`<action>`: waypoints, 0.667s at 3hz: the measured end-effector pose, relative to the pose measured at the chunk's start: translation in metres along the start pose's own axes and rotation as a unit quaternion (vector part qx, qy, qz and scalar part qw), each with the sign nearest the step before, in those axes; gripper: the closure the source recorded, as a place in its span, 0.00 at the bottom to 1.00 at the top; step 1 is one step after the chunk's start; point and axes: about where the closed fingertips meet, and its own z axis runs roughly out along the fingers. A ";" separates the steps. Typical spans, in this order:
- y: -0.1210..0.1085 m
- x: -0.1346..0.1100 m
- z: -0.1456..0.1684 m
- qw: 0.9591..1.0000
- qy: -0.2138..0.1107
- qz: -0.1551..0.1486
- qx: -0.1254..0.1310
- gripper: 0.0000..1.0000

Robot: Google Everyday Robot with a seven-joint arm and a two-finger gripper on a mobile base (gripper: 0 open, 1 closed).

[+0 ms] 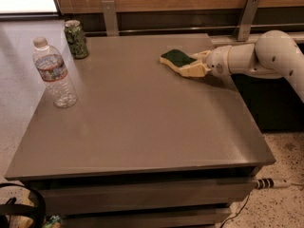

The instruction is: Move sponge near water bottle

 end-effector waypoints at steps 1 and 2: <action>0.027 -0.026 -0.022 0.999 0.015 -0.031 -0.018 1.00; 0.057 -0.042 -0.036 0.998 0.023 -0.054 -0.034 1.00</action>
Offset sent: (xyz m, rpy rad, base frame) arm -0.0747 0.0155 0.0650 -0.1103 -0.0447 0.1081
